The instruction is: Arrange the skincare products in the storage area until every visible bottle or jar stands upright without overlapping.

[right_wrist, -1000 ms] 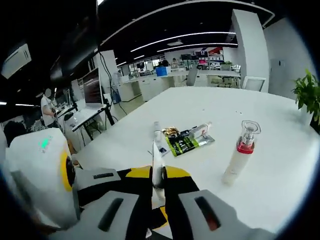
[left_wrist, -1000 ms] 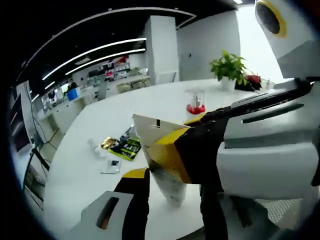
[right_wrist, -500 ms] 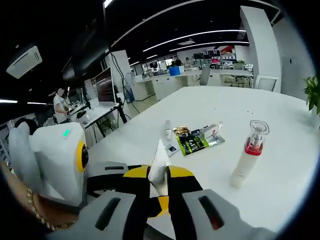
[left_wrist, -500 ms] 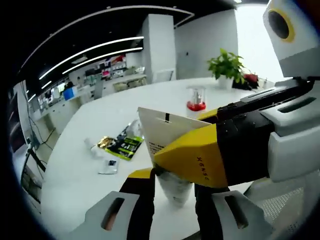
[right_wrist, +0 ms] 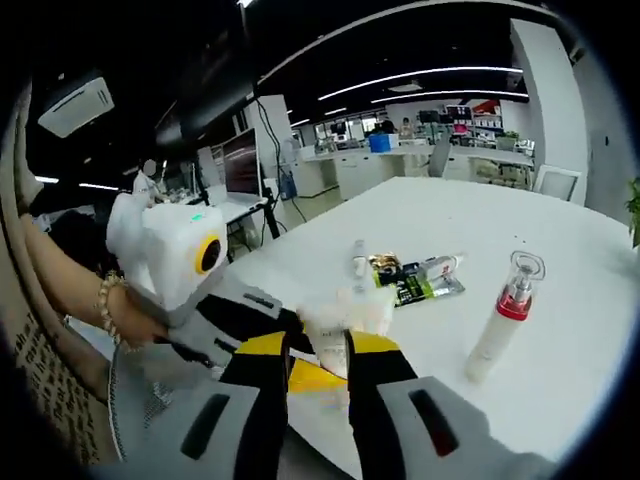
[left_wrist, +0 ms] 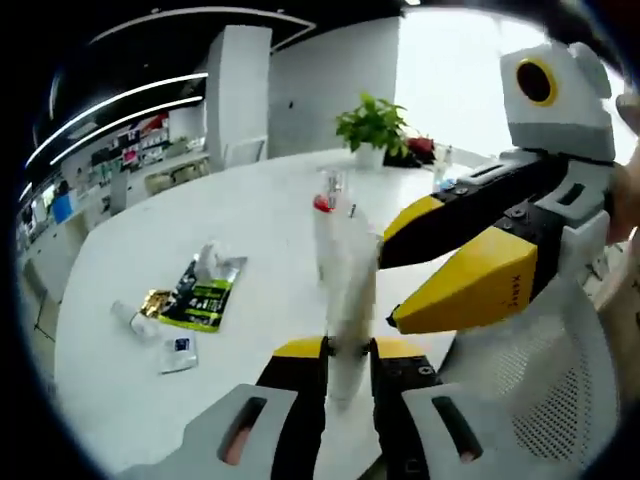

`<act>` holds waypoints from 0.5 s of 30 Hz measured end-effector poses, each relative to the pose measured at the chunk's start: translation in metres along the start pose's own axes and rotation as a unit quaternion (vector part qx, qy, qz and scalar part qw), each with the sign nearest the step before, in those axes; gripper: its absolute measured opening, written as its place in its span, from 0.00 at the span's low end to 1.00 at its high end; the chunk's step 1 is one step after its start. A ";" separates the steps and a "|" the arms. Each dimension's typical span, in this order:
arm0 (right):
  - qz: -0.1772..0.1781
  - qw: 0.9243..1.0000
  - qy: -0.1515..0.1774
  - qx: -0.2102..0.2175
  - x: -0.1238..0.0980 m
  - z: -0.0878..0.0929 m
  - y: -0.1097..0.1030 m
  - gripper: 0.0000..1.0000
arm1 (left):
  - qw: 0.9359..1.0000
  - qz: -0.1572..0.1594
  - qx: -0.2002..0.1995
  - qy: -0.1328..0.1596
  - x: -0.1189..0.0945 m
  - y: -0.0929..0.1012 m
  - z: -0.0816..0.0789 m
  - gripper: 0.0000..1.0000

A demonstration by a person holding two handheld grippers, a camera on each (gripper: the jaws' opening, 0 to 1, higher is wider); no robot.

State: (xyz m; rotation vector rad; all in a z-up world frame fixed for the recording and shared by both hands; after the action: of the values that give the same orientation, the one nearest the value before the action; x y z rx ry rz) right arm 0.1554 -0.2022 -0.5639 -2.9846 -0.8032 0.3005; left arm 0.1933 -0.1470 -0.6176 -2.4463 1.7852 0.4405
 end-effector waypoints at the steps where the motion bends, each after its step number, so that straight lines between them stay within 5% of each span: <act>1: -0.023 1.000 -0.004 -0.020 0.000 0.000 0.002 0.21 | 0.999 0.029 -0.032 -0.010 0.000 0.003 0.002 0.12; 4: -0.031 0.999 -0.024 -0.028 -0.001 0.004 0.011 0.20 | 0.999 0.043 0.010 -0.013 0.002 0.001 0.001 0.12; 8: -0.047 0.996 -0.041 -0.070 -0.007 0.004 0.017 0.22 | 0.998 0.057 0.017 -0.021 0.003 0.001 0.000 0.12; 13: -0.045 0.996 -0.043 -0.060 -0.006 0.004 0.038 0.33 | 0.998 0.060 0.017 -0.019 0.003 0.002 0.000 0.12; 15: -0.092 0.993 -0.030 -0.068 0.004 -0.001 0.037 0.39 | 0.998 0.064 0.018 -0.020 0.003 0.001 0.000 0.12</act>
State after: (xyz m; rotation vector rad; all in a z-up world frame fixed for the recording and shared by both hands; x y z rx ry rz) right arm 0.1774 -0.2319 -0.5666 -3.0070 -1.1406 0.3430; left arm 0.1928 -0.1503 -0.6180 -2.2925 1.9227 0.4600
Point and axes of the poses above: the point that each gripper's makers call its tool centre point, and the gripper's own axes: x roughly forward along the fingers, y roughly to its right, z roughly out of its underside, the point moved 4 cm from there along -x, roughly backward along the fingers, and after that the axes turned 14 degrees about y, right-handed, at the moved point
